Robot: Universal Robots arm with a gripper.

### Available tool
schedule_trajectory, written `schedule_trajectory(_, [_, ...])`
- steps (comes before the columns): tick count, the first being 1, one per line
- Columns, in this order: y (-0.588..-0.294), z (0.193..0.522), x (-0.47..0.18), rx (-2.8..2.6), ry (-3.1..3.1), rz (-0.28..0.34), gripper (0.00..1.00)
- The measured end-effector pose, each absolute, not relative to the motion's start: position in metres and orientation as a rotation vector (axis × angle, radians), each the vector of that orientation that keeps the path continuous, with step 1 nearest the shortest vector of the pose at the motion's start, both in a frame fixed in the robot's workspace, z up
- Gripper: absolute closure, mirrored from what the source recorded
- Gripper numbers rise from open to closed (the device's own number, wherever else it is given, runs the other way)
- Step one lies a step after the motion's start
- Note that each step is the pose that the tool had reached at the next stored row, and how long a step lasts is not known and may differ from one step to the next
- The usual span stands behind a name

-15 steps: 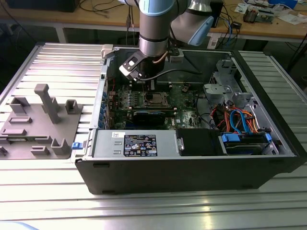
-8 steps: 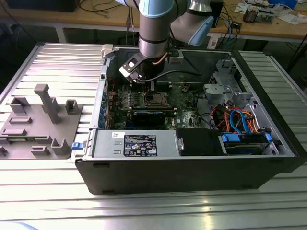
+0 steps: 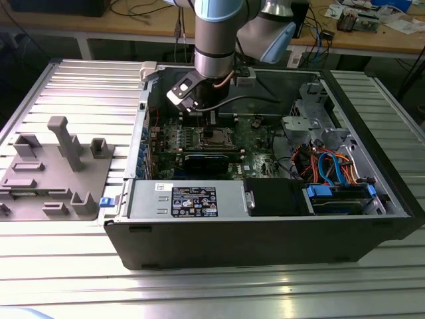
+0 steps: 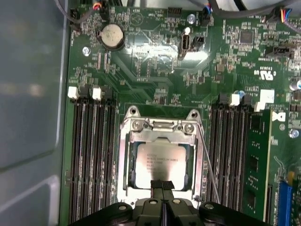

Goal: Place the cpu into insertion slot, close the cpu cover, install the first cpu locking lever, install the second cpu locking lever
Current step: 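Close the cpu cover, then install the first cpu locking lever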

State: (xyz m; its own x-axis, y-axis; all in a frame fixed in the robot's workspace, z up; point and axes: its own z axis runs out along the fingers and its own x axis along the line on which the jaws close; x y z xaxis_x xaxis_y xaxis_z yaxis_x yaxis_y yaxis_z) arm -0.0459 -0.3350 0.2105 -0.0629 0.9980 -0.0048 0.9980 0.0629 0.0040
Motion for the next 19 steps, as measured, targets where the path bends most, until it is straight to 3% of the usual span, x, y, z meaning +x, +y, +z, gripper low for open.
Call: schedule_trajectory(19, [-0.334,0.21,-0.03,2.145,2.284,-0.003,0.89])
